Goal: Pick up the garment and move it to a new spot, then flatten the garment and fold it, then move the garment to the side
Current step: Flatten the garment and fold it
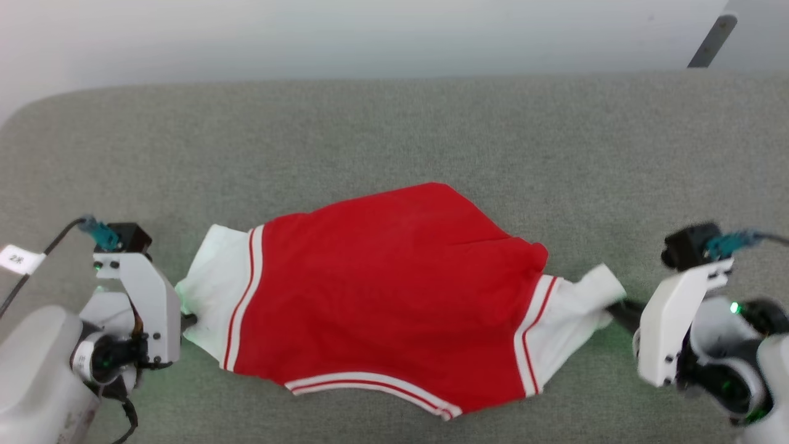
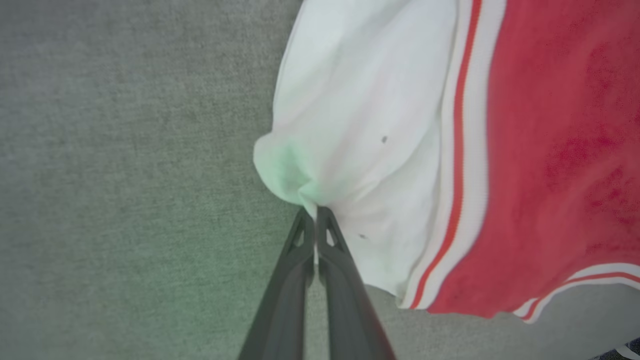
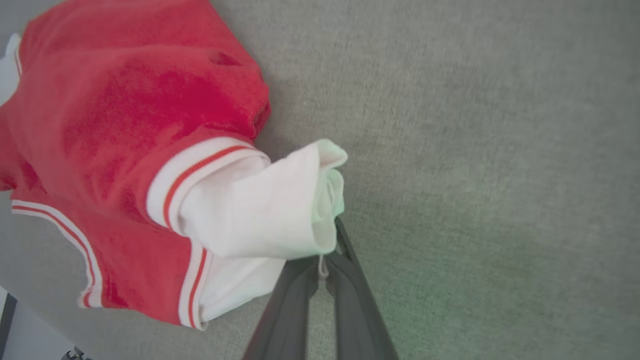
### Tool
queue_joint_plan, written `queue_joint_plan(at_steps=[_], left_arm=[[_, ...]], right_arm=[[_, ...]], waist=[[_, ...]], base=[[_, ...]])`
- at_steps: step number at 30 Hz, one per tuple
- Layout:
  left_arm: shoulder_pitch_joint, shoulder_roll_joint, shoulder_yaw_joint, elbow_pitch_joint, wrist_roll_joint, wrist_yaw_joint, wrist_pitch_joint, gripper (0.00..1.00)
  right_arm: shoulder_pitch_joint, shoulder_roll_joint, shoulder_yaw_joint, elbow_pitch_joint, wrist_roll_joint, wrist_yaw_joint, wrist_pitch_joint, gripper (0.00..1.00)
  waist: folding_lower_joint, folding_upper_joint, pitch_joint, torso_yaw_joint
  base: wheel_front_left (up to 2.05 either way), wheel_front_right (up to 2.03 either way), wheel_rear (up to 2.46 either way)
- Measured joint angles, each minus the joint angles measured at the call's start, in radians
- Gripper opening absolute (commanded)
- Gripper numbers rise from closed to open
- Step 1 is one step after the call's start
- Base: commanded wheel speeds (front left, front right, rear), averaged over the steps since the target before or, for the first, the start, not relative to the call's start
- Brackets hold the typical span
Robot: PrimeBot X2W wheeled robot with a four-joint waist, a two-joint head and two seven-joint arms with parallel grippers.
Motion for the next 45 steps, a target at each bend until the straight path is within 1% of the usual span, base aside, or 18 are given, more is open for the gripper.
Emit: queue_joint_plan(at_steps=[4, 7, 10, 14, 19, 23, 25, 30, 32, 33, 37, 40, 45], left_arm=[[-0.027, 0.011, -0.009, -0.046, 0.007, 0.003, 0.042, 0.00], [-0.066, 0.016, -0.010, -0.084, 0.007, 0.013, 0.072, 0.00], [-0.114, 0.015, -0.009, -0.117, 0.007, 0.021, 0.100, 0.00], [-0.202, 0.011, -0.006, -0.144, 0.019, 0.022, 0.121, 0.00], [-0.342, -0.007, -0.003, -0.135, 0.055, 0.013, 0.114, 0.00], [-0.450, -0.034, 0.004, -0.093, 0.082, 0.002, 0.076, 0.00], [-0.505, -0.038, 0.006, -0.072, 0.109, -0.003, 0.044, 0.00], [-0.630, -0.057, 0.009, -0.008, 0.171, -0.010, -0.049, 0.00], [-0.680, -0.070, 0.011, 0.017, 0.193, -0.015, -0.099, 0.00], [-0.725, -0.080, 0.013, 0.049, 0.213, -0.016, -0.140, 0.00], [-0.794, -0.098, 0.015, 0.115, 0.248, -0.015, -0.225, 0.00], [-0.835, -0.116, 0.024, 0.160, 0.256, -0.010, -0.285, 0.00], [-0.878, -0.135, 0.021, 0.216, 0.264, -0.021, -0.321, 0.00]], right_arm=[[-0.074, -0.044, 0.021, -0.027, 0.024, 0.000, 0.011, 0.00], [-0.146, -0.068, 0.034, -0.039, 0.038, 0.000, -0.011, 0.00], [-0.230, -0.079, 0.043, -0.031, 0.054, 0.000, -0.041, 0.00], [-0.357, -0.088, 0.065, 0.005, 0.062, 0.000, -0.120, 0.00], [-0.521, -0.087, 0.106, 0.108, 0.072, 0.000, -0.230, 0.00], [-0.642, -0.085, 0.165, 0.199, 0.079, 0.000, -0.313, 0.00], [-0.702, -0.079, 0.186, 0.241, 0.085, 0.000, -0.356, 0.00], [-0.843, -0.068, 0.249, 0.343, 0.086, 0.000, -0.492, 0.00], [-0.890, -0.061, 0.272, 0.387, 0.086, 0.000, -0.541, 0.00], [-0.934, -0.053, 0.295, 0.434, 0.086, 0.000, -0.583, 0.00], [-1.008, -0.044, 0.347, 0.509, 0.090, 0.000, -0.630, 0.00], [-1.053, -0.042, 0.363, 0.567, 0.100, 0.000, -0.664, 0.00], [-1.107, -0.042, 0.374, 0.641, 0.105, 0.000, -0.698, 0.00]], waist=[[0.0000, -0.0001, -0.036, 0.005], [0.0000, 0.0000, -0.064, 0.011], [0.0000, 0.0000, -0.092, 0.018], [0.0000, -0.0001, -0.125, 0.031], [0.0001, 0.0000, -0.162, 0.049], [0.0000, 0.0000, -0.188, 0.062], [0.0000, 0.0000, -0.197, 0.066], [0.0000, 0.0000, -0.212, 0.073], [0.0000, 0.0000, -0.216, 0.075], [0.0000, 0.0000, -0.219, 0.076], [0.0000, 0.0000, -0.219, 0.078], [0.0000, 0.0000, -0.212, 0.079], [0.0000, 0.0000, -0.183, 0.082]], base=[[0.00, 0.00, 0.00], [0.00, 0.00, 0.00], [0.00, 0.00, 0.00], [0.00, 0.00, 0.00], [0.00, 0.00, 0.00], [0.00, 0.00, 0.00], [0.00, 0.00, 0.00], [0.00, 0.00, 0.00], [0.00, 0.00, 0.00], [0.00, 0.00, 0.00], [0.00, 0.00, 0.00], [0.00, 0.00, 0.00], [0.00, 0.00, 0.00]])
